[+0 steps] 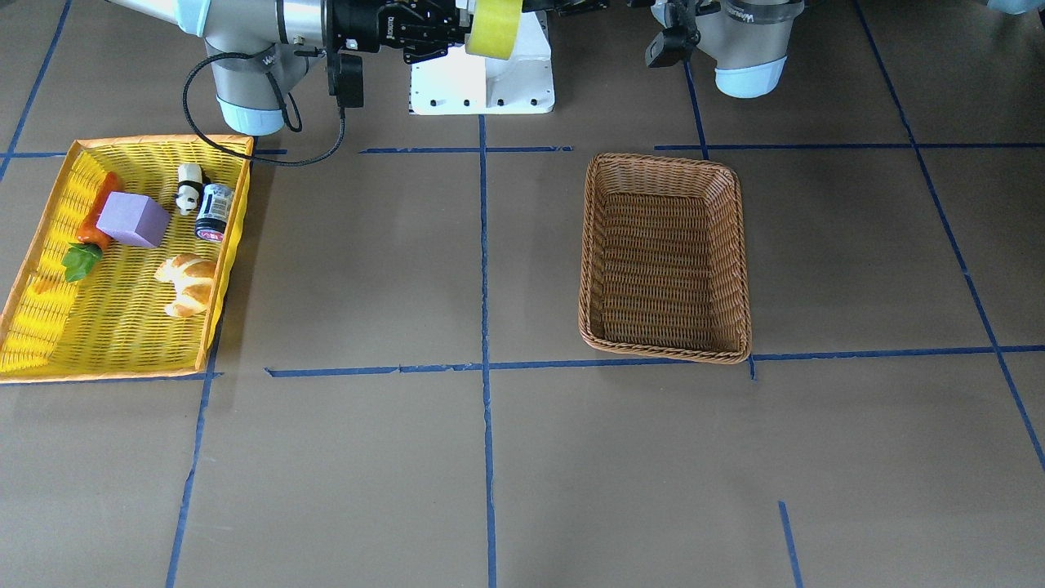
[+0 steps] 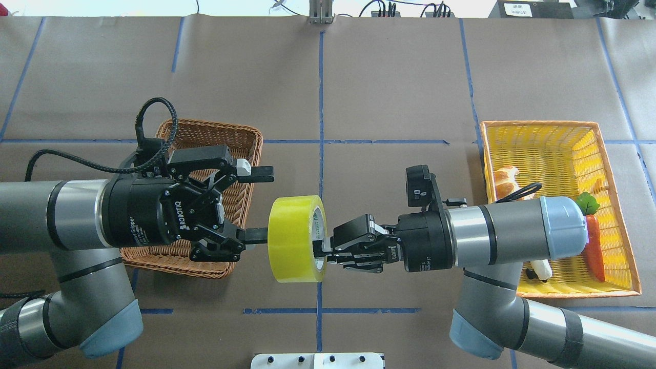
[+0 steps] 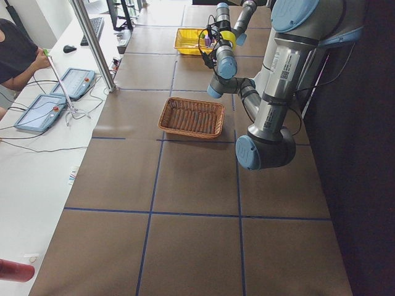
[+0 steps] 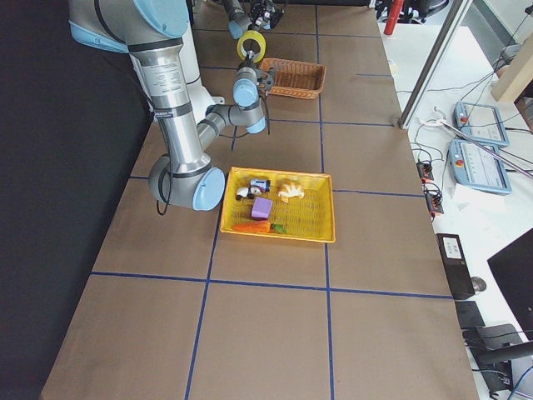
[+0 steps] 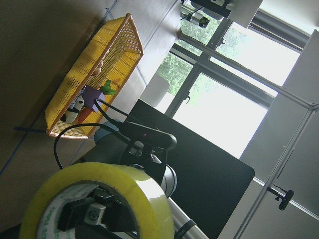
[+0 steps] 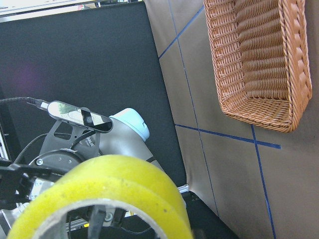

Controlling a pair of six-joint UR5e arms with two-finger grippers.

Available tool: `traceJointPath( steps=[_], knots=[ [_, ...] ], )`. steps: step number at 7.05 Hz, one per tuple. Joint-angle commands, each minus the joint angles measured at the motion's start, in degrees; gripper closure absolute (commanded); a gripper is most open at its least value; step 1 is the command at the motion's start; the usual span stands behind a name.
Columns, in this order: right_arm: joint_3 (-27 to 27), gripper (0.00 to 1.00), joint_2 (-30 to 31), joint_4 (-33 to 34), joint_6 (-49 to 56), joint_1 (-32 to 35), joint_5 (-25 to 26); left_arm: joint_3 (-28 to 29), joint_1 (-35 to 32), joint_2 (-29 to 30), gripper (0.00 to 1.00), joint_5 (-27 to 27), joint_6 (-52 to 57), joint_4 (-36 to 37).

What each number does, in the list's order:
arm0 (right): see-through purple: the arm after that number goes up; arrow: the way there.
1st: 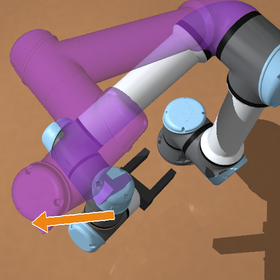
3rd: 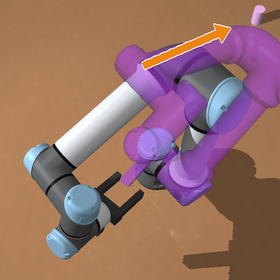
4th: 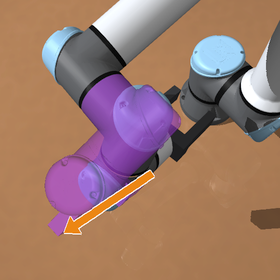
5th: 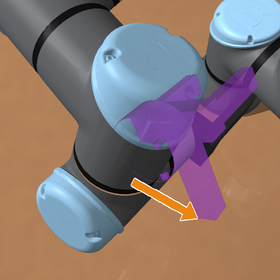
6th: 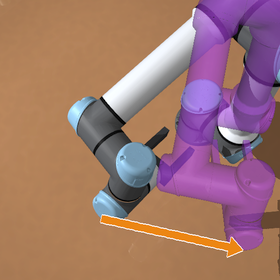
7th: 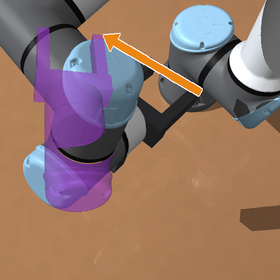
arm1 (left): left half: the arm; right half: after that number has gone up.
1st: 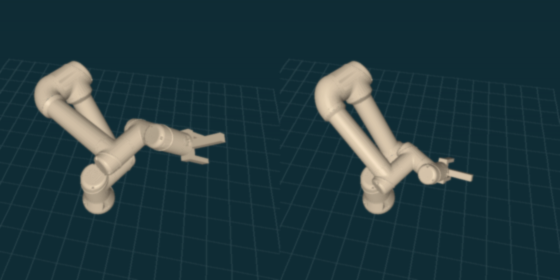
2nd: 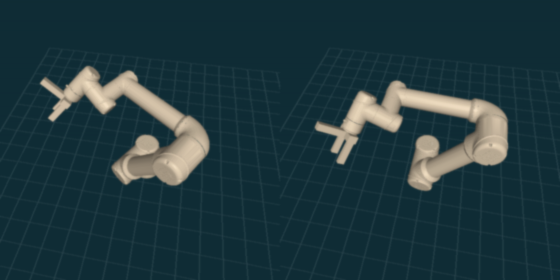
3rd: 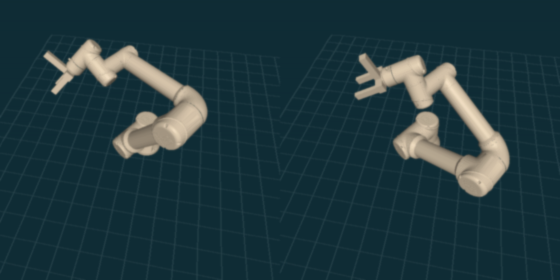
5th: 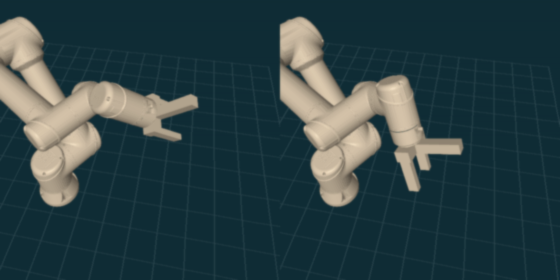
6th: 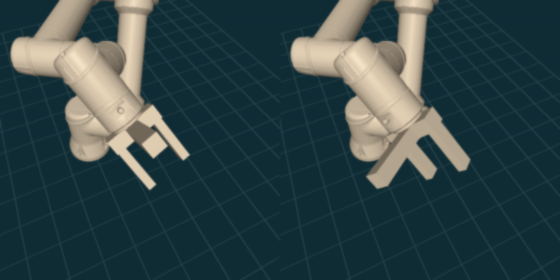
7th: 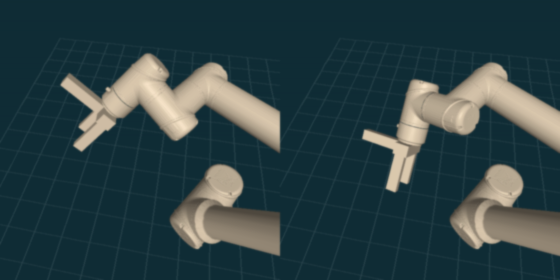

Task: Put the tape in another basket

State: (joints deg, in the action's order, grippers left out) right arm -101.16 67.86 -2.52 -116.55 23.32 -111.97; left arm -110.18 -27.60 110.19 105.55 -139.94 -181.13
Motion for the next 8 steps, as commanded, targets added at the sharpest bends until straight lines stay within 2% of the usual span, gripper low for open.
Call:
traceJointPath(
  steps=[1,6,7,8],
  knots=[
    [-0.09,0.96,-0.01,-0.03,0.01,-0.38,0.09,0.06,1.14,0.64,0.0,-0.96,0.02,0.08],
    [-0.53,0.95,-0.01,-0.03,0.01,-1.35,0.09,0.41,1.23,1.35,0.0,-1.14,0.02,0.08],
    [-0.53,0.93,0.08,-0.03,0.01,-1.35,0.18,0.41,1.23,1.26,0.01,-1.14,0.02,0.17],
    [-0.53,0.51,-0.01,-0.2,-0.08,-1.35,0.18,0.41,1.23,1.34,0.15,-1.14,-0.07,0.17]
  ],
)
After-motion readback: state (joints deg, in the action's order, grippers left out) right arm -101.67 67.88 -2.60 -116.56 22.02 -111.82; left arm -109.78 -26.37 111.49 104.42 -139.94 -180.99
